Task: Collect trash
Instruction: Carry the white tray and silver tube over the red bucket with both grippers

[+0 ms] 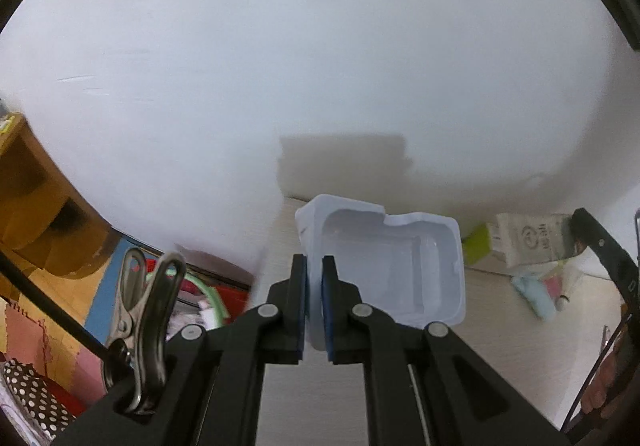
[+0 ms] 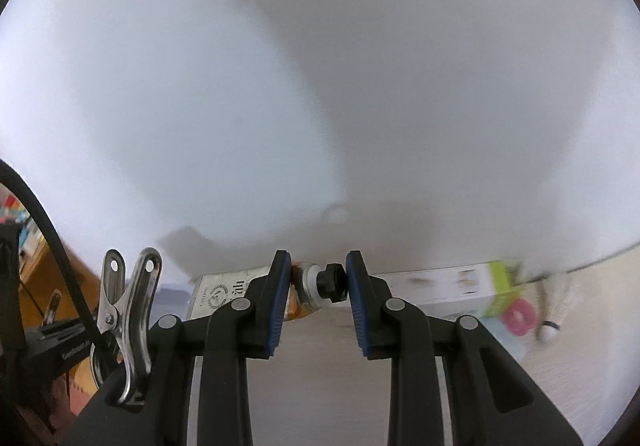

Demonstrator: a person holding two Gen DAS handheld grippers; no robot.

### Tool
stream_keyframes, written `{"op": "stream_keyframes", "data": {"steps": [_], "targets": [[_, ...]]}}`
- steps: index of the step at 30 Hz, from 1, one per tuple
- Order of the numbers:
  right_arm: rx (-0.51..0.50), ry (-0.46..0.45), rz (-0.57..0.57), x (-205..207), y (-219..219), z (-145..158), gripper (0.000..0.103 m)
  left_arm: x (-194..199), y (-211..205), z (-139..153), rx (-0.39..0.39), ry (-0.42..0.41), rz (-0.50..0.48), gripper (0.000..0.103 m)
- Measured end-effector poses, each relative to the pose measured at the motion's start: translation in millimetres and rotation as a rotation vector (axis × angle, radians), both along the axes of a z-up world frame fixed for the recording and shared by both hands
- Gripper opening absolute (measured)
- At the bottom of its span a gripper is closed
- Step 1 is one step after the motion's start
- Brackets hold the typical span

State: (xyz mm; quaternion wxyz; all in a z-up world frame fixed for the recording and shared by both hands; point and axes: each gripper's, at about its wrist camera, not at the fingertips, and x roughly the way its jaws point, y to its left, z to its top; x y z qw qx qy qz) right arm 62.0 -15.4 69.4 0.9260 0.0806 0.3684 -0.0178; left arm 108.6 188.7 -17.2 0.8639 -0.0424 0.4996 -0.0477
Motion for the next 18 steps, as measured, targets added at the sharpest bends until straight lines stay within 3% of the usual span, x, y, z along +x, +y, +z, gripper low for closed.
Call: {"op": "stream_keyframes", "data": {"steps": [6,12,18], "targets": [[-0.004,0.082,0.194,9.2,115.2,-27.6,0.029,-13.6,100.3,-29.1,-0.005,0.056,0.125,0.007],[0.011,0.124,0.302,3.1,210.6,-57.9,0.029,-27.4,196.3,-61.0,0.012,0.097,0.236,0.007],[0.006,0.146,0.379,7.8,261.4,-81.1,0.029,-39.9,262.6,-78.0,0.003,0.122,0.327,0.007]]}}
